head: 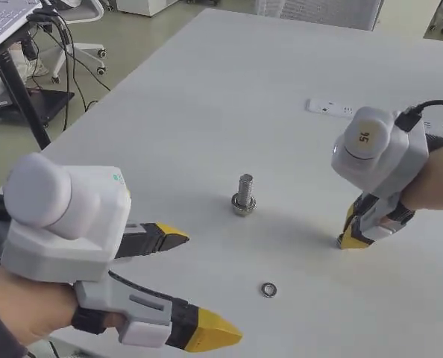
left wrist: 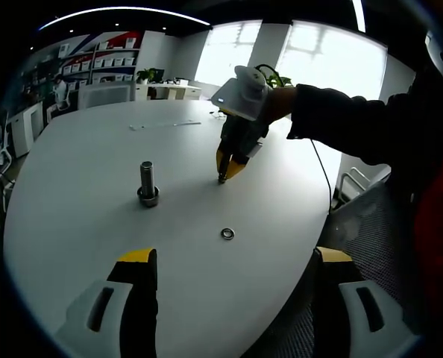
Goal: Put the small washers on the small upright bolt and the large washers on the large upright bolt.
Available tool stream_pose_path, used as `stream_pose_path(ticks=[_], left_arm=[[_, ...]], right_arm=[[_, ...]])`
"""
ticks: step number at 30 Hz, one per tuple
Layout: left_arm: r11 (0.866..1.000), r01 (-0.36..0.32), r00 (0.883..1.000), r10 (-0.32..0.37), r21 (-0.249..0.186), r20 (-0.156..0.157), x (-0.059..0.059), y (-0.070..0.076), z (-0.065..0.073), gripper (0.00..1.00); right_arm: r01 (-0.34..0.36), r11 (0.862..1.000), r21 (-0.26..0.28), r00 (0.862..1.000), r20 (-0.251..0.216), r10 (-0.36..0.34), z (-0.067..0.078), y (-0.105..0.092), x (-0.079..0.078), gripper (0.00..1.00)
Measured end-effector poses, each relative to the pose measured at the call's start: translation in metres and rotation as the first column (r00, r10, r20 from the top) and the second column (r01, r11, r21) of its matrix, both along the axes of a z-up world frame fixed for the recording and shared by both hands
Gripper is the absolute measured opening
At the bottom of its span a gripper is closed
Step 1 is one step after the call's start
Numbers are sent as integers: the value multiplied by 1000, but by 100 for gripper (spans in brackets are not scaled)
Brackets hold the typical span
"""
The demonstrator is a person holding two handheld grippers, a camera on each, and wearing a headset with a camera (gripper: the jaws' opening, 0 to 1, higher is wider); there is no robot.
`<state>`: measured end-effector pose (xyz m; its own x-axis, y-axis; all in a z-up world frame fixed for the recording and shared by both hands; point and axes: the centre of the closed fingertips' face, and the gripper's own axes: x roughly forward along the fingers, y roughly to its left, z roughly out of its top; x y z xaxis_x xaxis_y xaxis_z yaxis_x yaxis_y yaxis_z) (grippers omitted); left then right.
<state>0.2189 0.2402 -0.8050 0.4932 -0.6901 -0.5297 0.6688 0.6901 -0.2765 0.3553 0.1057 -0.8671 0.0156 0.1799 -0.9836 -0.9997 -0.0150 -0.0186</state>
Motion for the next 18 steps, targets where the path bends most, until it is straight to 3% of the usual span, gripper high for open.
stream_pose_path(ticks=[18], left_arm=[[1000, 3, 1000, -3, -2, 1, -2, 0, 1, 85]], right_arm=[[20, 1000, 6, 1000, 17, -20, 3, -2, 4, 19]])
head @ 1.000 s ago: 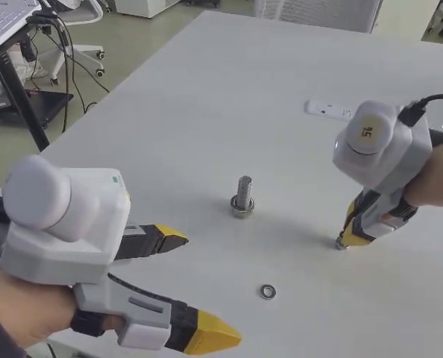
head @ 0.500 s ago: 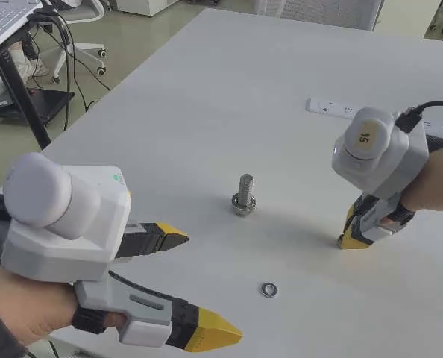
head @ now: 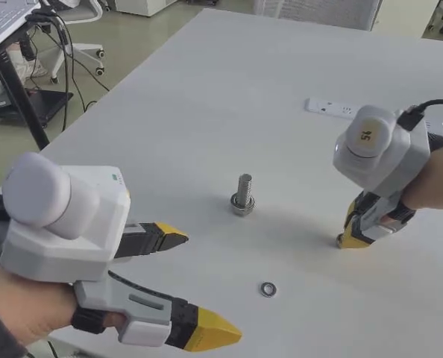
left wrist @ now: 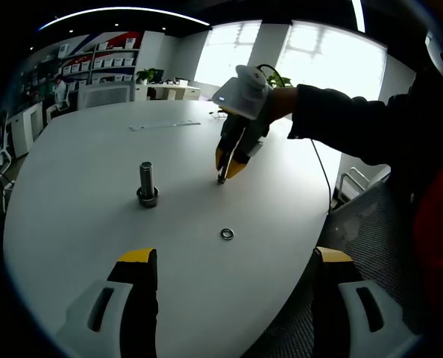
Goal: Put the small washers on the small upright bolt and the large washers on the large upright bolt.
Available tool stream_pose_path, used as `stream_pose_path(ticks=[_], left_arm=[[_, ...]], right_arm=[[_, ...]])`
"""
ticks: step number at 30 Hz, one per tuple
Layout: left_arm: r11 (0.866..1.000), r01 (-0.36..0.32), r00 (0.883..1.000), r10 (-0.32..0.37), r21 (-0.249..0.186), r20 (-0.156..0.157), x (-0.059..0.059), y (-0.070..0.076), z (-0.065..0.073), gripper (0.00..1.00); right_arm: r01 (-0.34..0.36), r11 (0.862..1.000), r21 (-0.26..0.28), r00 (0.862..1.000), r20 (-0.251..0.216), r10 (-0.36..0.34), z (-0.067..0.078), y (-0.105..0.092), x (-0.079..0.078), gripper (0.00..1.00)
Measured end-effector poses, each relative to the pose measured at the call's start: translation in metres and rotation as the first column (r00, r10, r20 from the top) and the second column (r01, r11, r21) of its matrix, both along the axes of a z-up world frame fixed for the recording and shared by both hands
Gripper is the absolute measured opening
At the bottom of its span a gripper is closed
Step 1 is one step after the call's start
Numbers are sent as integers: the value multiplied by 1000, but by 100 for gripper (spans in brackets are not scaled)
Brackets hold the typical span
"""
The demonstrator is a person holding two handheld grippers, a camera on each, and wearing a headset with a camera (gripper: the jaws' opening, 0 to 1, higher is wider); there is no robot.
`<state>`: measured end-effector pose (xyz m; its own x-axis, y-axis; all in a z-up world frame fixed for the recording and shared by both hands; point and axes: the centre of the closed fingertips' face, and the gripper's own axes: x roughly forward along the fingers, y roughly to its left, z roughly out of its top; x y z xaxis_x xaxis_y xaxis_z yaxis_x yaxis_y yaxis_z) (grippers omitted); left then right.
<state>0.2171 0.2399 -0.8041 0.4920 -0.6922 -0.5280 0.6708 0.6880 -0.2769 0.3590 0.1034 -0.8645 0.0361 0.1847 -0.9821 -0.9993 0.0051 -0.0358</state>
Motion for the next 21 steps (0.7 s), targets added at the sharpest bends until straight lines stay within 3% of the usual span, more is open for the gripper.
stream_pose_path(ticks=[8, 21], left_arm=[[1000, 3, 1000, -3, 0, 2, 1, -1, 1, 85], [1000, 12, 1000, -12, 1, 0, 1, -2, 0, 85]], right_arm=[[32, 999, 7, 999, 5, -32, 4, -11, 2, 21], [79, 997, 2, 997, 12, -79, 11, -35, -9, 22]])
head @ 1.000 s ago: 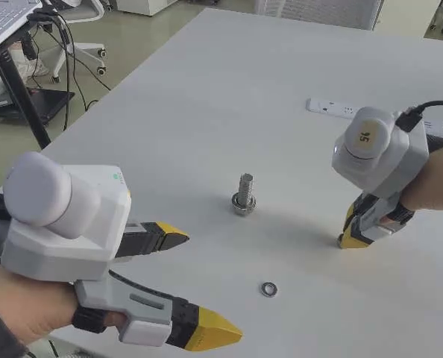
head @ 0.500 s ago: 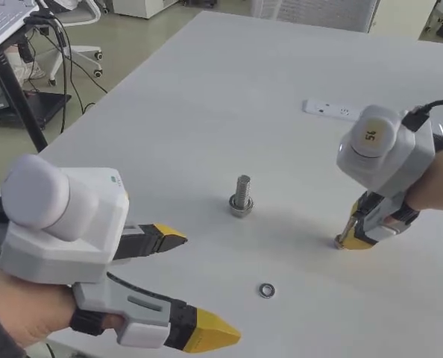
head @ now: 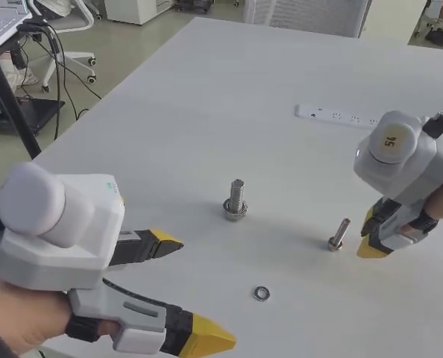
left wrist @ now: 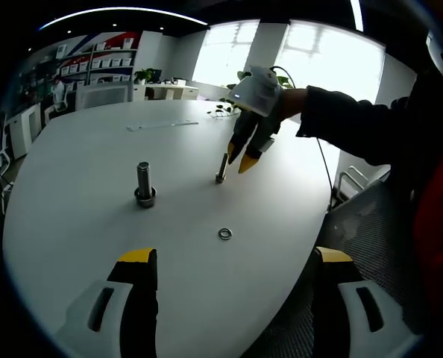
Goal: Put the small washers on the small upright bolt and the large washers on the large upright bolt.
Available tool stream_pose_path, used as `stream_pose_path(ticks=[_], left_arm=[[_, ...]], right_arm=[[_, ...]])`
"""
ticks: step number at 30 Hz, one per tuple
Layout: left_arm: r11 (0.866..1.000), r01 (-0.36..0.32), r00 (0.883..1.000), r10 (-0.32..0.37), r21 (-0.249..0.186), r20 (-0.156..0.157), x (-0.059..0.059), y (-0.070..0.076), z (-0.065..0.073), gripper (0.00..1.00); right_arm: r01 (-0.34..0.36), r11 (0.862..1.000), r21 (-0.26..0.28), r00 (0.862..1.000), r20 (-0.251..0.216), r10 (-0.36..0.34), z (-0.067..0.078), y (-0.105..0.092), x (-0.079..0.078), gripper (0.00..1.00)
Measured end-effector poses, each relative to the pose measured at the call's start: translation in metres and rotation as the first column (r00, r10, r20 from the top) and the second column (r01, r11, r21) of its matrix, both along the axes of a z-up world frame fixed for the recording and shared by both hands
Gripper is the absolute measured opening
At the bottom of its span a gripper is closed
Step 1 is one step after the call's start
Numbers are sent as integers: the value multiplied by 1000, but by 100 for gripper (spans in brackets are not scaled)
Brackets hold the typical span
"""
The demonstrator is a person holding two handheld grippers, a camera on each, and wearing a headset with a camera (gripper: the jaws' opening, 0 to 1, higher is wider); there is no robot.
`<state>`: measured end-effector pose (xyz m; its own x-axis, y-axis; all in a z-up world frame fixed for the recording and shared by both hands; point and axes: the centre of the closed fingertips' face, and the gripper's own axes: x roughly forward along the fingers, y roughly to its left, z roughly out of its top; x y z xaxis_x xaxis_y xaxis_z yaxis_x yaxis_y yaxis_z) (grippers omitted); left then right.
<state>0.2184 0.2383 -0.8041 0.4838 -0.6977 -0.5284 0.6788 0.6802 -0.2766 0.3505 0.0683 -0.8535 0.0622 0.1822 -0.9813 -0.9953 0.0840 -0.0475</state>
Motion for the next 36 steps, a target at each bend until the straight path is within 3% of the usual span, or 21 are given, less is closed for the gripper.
stream_pose_path(ticks=[18, 26, 36], left_arm=[[1000, 6, 1000, -6, 0, 14, 2, 0, 2, 85], [1000, 4, 1000, -4, -2, 27, 2, -1, 4, 85], [1000, 0, 999, 1, -6, 44, 3, -1, 8, 85]], right_arm=[[40, 999, 33, 999, -14, -40, 5, -10, -31, 23], [27, 998, 54, 999, -34, -25, 8, -1, -51, 23], [-24, 996, 90, 997, -65, 30, 8, 25, -71, 23]])
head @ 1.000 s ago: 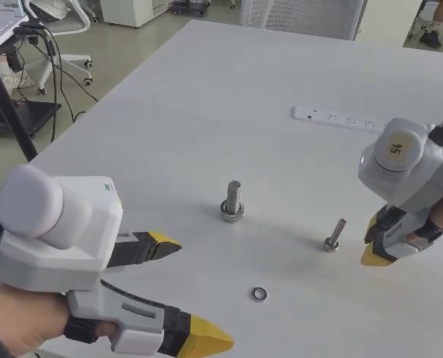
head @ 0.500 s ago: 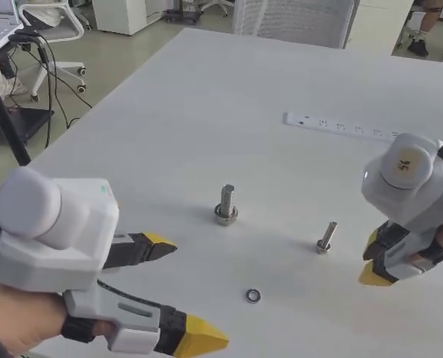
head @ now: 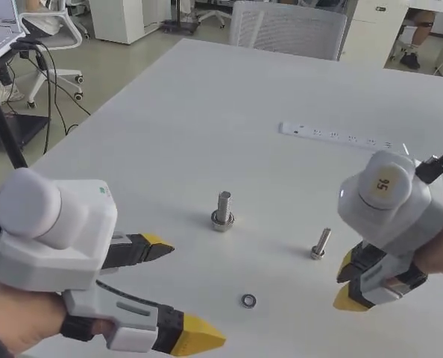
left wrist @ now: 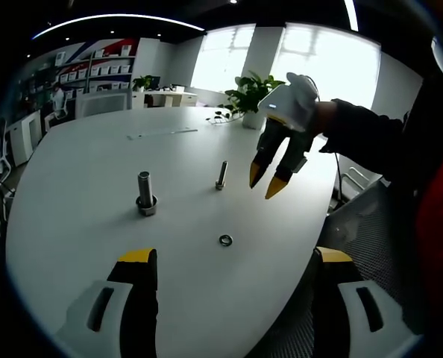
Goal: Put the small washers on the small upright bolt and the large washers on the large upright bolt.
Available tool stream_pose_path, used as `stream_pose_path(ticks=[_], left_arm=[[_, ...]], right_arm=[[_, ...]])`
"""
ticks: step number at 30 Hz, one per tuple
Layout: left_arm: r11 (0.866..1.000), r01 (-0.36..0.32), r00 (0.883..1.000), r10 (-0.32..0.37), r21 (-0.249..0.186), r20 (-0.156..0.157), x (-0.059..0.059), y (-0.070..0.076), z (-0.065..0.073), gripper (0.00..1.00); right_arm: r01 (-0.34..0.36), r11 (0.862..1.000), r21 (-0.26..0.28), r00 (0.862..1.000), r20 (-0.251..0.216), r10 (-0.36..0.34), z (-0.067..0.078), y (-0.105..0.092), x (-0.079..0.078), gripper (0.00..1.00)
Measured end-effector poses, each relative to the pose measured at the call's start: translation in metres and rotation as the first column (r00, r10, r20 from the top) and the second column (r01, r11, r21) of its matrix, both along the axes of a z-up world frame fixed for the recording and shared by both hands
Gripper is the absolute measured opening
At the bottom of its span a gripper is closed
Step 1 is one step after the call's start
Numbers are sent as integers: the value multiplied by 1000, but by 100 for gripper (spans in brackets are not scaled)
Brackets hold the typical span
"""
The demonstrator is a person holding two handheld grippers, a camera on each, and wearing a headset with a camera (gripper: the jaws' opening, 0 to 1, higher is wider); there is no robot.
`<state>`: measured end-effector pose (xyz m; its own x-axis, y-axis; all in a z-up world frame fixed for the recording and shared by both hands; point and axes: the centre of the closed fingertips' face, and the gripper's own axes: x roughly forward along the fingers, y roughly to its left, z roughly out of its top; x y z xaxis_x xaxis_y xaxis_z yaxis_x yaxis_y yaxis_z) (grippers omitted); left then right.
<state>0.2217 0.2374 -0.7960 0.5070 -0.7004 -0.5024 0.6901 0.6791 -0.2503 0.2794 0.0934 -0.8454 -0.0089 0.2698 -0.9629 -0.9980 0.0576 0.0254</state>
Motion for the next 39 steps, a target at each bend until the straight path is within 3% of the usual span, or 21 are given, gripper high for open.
stream_pose_path(ticks=[22, 32, 39], left_arm=[[1000, 0, 1000, 0, 2, 13, 0, 0, 2, 85], [1000, -3, 1000, 3, -4, 16, 1, 1, 2, 85], [1000, -3, 1000, 4, -5, 17, 0, 1, 3, 85]], right_arm=[[-191, 982, 11, 982, 2, 191, -5, 75, -20, 24], [-242, 970, 3, 970, -4, 242, -14, 93, -22, 23], [-255, 967, -5, 967, -8, 255, -25, 95, -22, 23]])
